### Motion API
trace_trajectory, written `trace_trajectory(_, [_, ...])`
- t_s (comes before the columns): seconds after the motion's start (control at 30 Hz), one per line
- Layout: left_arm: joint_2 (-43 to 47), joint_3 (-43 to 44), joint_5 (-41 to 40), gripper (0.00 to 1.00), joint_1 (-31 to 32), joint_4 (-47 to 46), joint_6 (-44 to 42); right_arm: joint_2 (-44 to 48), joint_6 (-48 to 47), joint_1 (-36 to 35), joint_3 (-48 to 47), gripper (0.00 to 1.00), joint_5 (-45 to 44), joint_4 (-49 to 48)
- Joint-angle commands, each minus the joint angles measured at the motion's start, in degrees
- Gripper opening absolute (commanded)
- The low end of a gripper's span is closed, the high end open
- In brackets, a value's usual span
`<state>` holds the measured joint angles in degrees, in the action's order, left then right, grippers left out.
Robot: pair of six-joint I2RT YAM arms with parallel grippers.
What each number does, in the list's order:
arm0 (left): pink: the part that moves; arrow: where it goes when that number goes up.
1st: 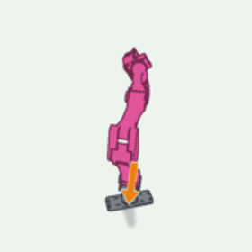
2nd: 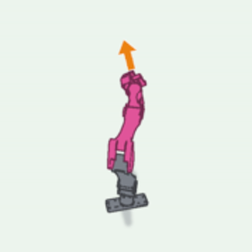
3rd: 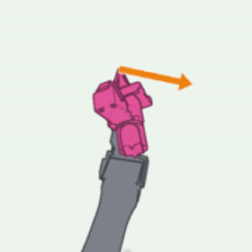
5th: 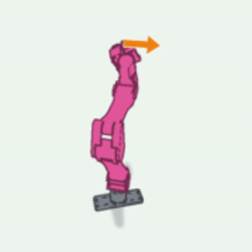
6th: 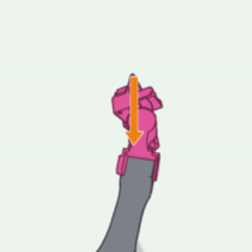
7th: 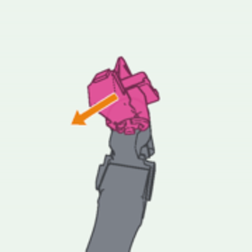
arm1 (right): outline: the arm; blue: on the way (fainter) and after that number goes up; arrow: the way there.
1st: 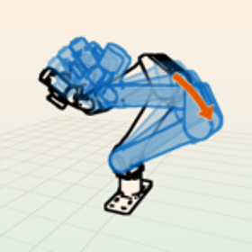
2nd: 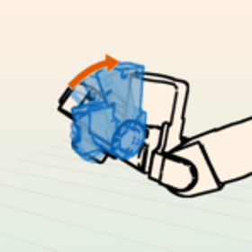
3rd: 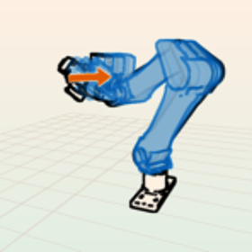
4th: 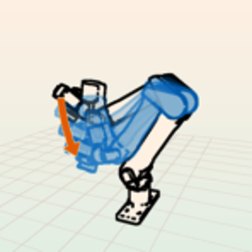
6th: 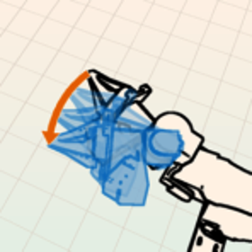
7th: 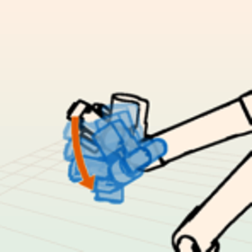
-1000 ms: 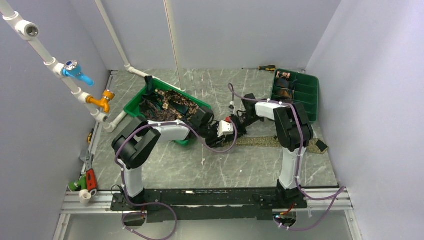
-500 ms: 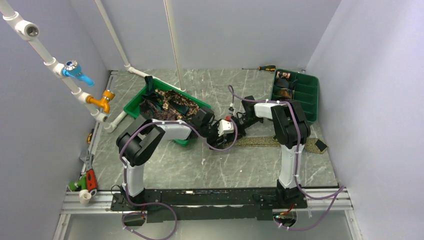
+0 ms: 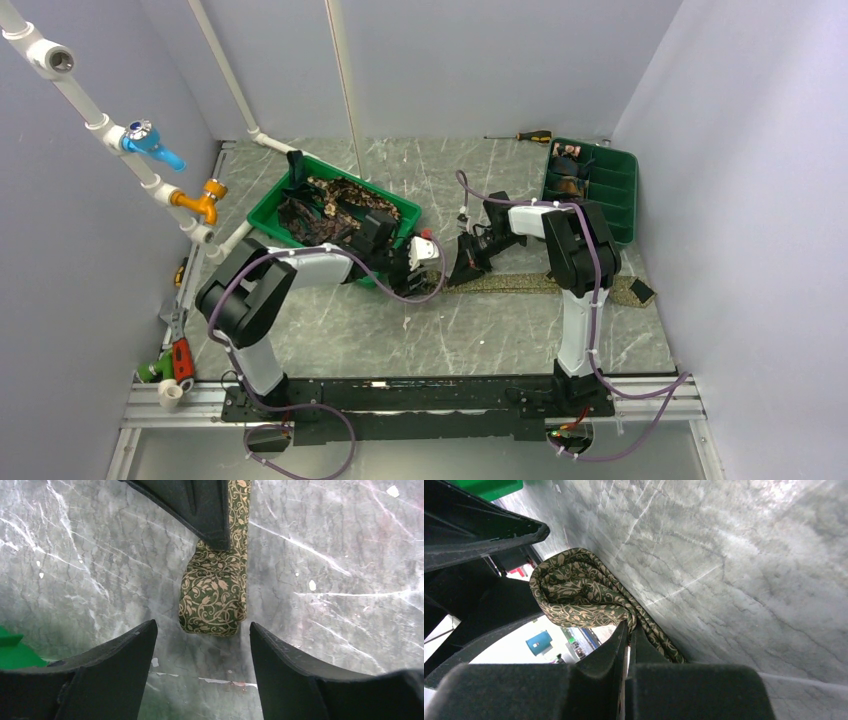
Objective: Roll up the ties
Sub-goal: Roll the tie at the center of the board.
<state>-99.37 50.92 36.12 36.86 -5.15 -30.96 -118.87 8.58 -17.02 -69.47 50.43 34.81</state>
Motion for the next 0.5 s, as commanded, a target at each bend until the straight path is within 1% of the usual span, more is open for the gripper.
trace_trajectory(0.0, [-2.1,3.2,2.5,0.69,0.2,-1.5,-0.7,-1.8,-2.9,-0.1,1.0,0.0,-8.6,-0.8])
trace_trajectory(0.13, [-2.6,5.3,5.0,0.53,0.9,-0.1,-2.1,-2.2,-3.1,-0.1,0.6,0.0,-8.7,-0.5])
trace_trajectory(0.27, [-2.6,7.3,7.0,0.41,1.9,0.0,-1.1,-2.5,-3.1,-0.2,0.3,0.0,-8.6,-0.5])
trace_trajectory(0.37, [-3.8,9.0,6.9,0.41,3.2,-0.6,0.1,-2.6,-3.0,-0.1,0.2,0.0,-8.4,-0.6])
trace_trajectory(0.47, [-7.1,11.5,5.3,0.42,4.9,-0.8,1.8,-2.5,-2.7,-0.2,0.2,0.0,-7.5,-0.9])
